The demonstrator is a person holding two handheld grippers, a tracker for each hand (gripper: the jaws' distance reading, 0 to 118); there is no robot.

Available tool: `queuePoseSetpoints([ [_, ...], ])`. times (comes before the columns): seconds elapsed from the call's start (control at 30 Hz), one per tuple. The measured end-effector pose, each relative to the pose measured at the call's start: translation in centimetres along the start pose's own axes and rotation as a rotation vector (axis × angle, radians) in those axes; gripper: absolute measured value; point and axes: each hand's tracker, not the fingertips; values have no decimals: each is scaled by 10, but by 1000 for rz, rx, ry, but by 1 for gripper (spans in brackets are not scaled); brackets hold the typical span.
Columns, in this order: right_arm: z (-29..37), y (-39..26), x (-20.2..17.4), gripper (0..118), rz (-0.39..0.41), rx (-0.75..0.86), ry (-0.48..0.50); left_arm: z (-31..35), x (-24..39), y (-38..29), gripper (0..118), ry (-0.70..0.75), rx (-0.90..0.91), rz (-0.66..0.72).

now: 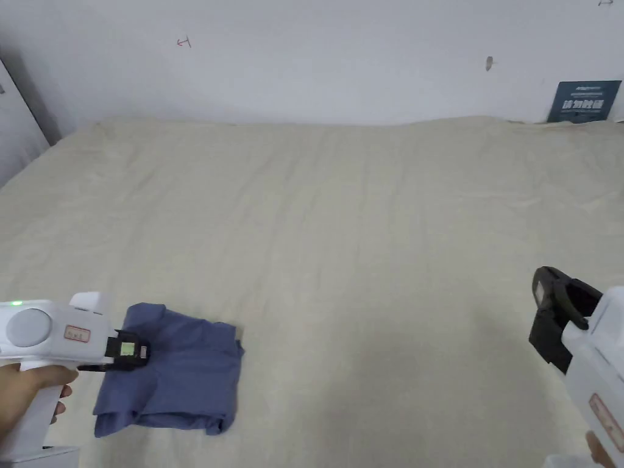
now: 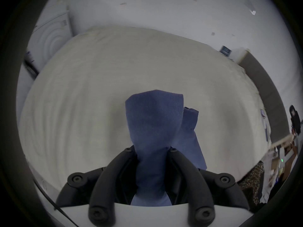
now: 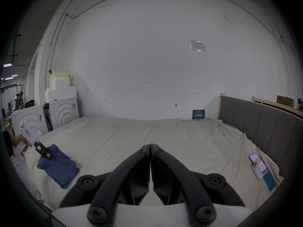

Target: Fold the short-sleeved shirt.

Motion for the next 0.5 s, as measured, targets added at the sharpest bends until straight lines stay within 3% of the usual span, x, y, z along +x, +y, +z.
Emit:
queuePoseSetpoints([
  [0.27, -33, -2, -17, 0, 12, -13, 4, 9, -88, -1, 24, 162, 12, 163],
  [0.5, -47, -10, -27, 0, 27, -42, 11, -31, -106, -15, 24, 216, -29, 241],
])
